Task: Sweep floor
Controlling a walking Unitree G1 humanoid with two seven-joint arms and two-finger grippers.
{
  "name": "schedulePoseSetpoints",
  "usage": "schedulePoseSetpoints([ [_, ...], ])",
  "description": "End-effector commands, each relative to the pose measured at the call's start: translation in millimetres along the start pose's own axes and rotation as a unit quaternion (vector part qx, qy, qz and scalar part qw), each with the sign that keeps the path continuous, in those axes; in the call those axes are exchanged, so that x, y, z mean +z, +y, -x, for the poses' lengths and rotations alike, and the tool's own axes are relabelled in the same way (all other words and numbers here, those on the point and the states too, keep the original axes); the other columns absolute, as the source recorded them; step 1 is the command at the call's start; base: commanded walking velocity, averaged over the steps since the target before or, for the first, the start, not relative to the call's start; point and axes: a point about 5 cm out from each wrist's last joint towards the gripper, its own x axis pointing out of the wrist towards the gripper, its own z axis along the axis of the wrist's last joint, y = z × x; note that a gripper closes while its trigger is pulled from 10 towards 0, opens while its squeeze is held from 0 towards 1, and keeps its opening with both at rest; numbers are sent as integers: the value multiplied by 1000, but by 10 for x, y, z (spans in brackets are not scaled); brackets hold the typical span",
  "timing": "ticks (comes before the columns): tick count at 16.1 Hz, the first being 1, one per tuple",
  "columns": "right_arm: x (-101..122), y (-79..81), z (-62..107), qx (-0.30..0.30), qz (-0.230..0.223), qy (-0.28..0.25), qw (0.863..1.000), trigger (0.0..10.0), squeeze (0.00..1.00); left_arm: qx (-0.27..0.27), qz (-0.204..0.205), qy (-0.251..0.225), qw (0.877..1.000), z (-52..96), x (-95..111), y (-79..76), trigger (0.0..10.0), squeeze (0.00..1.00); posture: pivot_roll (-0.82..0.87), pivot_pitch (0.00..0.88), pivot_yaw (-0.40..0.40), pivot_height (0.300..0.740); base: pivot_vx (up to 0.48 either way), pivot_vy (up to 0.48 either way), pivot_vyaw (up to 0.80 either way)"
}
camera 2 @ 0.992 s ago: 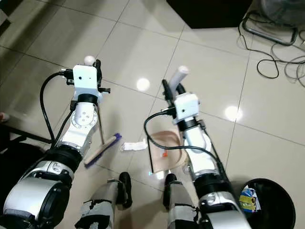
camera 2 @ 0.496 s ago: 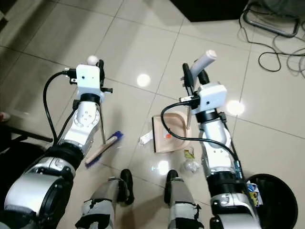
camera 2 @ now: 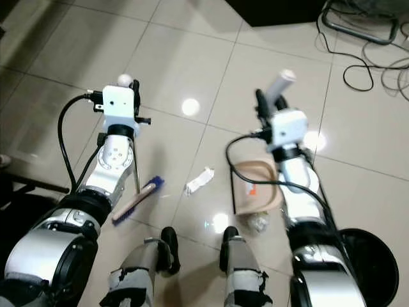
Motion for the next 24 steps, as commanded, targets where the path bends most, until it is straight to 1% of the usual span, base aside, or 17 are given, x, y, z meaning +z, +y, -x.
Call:
schedulePoseSetpoints([
  [1,-70,211,34,21,-20,14,999,10000,0,1,-2,16,1000,50,-96,41,10000,0,115,413,75,740,0,0,0],
  [2,-45,325,-20,26,-29,4,999,10000,0,6,-4,15,1000,47,-98,75,10000,0,118,407,71,740,0,0,0],
  [4,-9,427,-76,27,-40,-8,999,10000,0,11,-2,15,1000,43,-96,93,10000,0,119,400,69,740,0,0,0],
  [6,-6,544,-75,39,-48,-11,998,10000,0,11,-2,15,1000,47,-101,87,10000,0,120,397,68,740,0,0,0],
  [8,-35,743,26,73,-54,-7,996,10000,0,11,-4,19,1000,36,-98,68,10000,0,119,391,66,740,0,0,0],
  [11,-55,875,127,92,-59,-3,994,10000,0,24,-4,34,999,10,-95,37,10000,0,110,393,63,740,0,0,0],
  [12,-55,888,138,93,-60,-2,994,10000,0,27,-2,37,999,9,-96,23,10000,0,105,391,62,740,0,0,0],
  [13,-70,928,158,83,-62,7,995,10000,0,57,54,65,995,35,-107,-100,10000,0,97,381,59,740,0,0,0],
  [14,-72,936,160,81,-62,9,995,10000,0,65,70,72,993,44,-112,-127,10000,0,96,380,58,740,0,0,0],
  [15,-64,972,161,81,-63,9,995,10000,0,88,94,87,988,68,-124,-181,10000,0,91,380,57,740,0,0,0],
  [17,-38,1070,167,81,-67,10,994,10000,0,128,167,107,972,72,-70,-306,10000,0,72,379,52,740,0,0,0],
  [18,-33,1085,172,82,-68,10,994,10000,0,136,185,110,967,64,-50,-324,10000,0,67,372,53,740,0,0,0],
  [19,-36,1103,187,83,-69,12,994,10000,0,139,223,103,959,24,37,-374,10000,0,67,365,51,740,0,0,0],
  [20,-47,1107,197,82,-69,17,994,10000,0,132,244,92,956,-14,116,-406,10000,0,69,361,50,740,0,0,0],
  [22,-62,1096,209,80,-68,21,994,10000,0,124,257,76,955,-55,194,-409,10000,0,69,343,51,740,0,0,0],
  [23,-68,1050,221,75,-66,23,995,10000,0,111,267,47,956,-103,294,-383,10000,0,65,323,53,740,0,0,0],
  [24,-76,1017,222,72,-66,24,995,10000,0,108,274,35,955,-130,333,-356,10000,0,62,305,54,740,0,0,0],
])
